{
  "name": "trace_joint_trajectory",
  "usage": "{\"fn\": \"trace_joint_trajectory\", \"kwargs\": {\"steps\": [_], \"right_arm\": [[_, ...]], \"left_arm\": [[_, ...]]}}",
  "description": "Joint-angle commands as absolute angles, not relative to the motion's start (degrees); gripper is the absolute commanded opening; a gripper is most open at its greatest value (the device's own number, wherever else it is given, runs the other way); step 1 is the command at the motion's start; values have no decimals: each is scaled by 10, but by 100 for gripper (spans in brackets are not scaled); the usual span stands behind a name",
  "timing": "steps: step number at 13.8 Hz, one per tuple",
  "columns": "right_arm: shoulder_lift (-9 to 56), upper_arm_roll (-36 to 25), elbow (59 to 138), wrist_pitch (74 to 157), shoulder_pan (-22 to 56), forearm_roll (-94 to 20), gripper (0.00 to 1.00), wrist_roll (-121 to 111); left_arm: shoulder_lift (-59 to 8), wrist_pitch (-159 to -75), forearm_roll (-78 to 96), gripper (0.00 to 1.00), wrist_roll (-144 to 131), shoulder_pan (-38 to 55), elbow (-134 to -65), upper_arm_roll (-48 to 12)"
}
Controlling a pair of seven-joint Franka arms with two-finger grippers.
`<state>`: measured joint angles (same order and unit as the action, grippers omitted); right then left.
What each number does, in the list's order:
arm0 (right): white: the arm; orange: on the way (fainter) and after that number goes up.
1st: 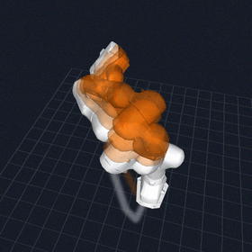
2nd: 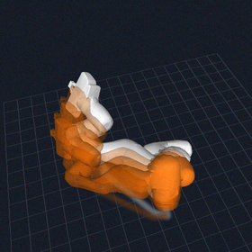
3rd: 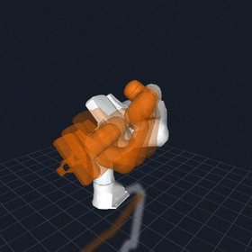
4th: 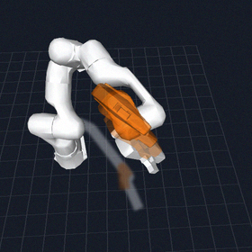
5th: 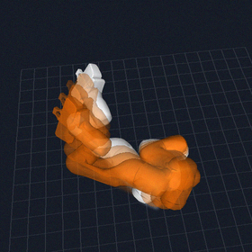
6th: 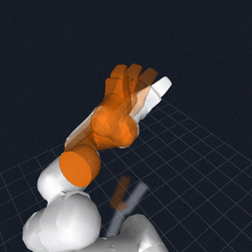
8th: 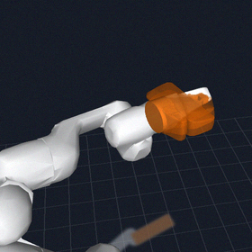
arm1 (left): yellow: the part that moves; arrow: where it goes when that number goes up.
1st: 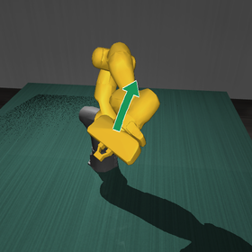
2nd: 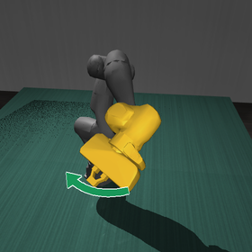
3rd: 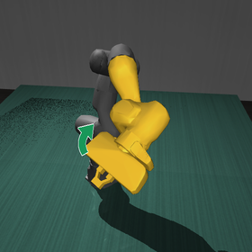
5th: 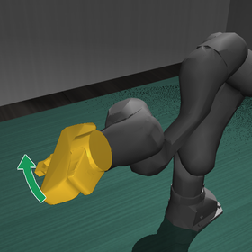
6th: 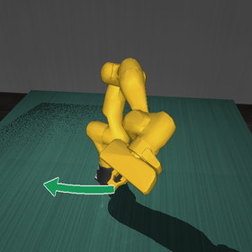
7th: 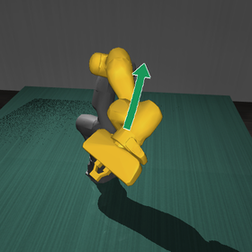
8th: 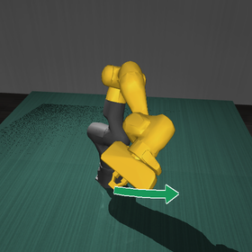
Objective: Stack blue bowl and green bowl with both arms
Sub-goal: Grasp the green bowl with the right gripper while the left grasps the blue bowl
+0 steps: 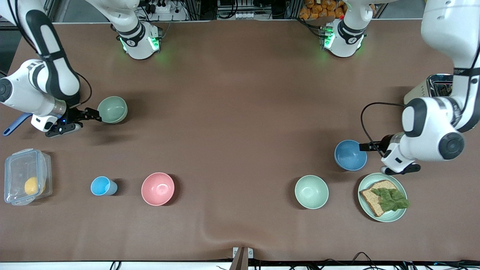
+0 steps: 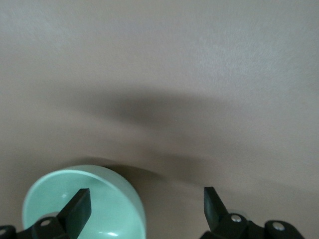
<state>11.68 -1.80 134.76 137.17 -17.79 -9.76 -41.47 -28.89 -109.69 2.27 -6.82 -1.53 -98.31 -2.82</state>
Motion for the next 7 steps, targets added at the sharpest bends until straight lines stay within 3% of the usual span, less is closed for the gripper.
{"fn": "trace_joint_trajectory", "kwargs": {"steps": [1,7], "right_arm": [[129,-10,1359,1381,-194,-127,96,-454],[129,-8,1397,1410,-194,-128,75,-457]], "left_arm": [[-307,-1118,17,100,-76,-17,-983,-28],[-346,-1176,-15,100,-76,-18,-983,-28]]}}
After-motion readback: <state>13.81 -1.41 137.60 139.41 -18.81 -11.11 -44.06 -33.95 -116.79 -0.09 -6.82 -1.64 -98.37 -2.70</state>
